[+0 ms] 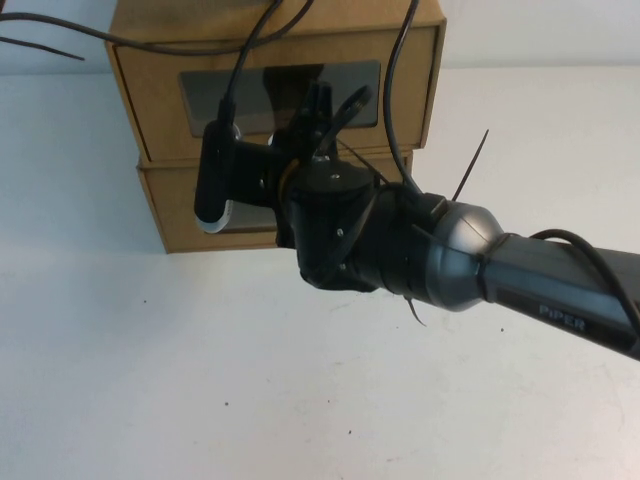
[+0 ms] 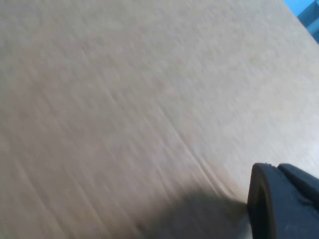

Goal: Open the shoe box
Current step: 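Pull the top drawer of the cardboard box fully open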

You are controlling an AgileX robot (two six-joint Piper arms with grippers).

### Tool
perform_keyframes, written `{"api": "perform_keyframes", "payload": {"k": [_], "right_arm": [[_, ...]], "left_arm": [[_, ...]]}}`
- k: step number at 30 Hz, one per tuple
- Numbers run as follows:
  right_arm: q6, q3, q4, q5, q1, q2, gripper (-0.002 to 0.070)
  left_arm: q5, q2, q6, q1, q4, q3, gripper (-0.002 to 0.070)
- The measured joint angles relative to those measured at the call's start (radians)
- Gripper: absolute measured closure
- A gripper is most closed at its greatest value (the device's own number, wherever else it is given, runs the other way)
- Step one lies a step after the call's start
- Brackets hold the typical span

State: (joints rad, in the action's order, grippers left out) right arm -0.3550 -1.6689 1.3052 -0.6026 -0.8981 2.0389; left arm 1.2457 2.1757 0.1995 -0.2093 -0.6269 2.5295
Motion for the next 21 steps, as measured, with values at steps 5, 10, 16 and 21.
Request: {"api": "perform_keyframes", "payload": {"k": [5,10,16,21], "right_arm": [[0.070,0.002,-0.091,-0.049,-0.028,-0.021,0.0672],[0.113,0.002,-0.167,-0.108,-0.053,-0.037,0.0672],[0.120,0.002,-0.193,-0.115,-0.059,-0.044,0.0672],[0.120,0.002,-0.200,-0.091,-0.049,-0.046,0.0672]], "left_arm": [[0.000,0.000,-0.002,0.000,0.000,0.000,0.0680],[0.000,0.000,-0.002,0.000,0.000,0.000,0.0680],[0.000,-0.006,-0.002,0.000,-0.001,-0.002,0.0680],[0.014,-0.072,-0.026,0.000,0.059,-0.014,0.0680]]}}
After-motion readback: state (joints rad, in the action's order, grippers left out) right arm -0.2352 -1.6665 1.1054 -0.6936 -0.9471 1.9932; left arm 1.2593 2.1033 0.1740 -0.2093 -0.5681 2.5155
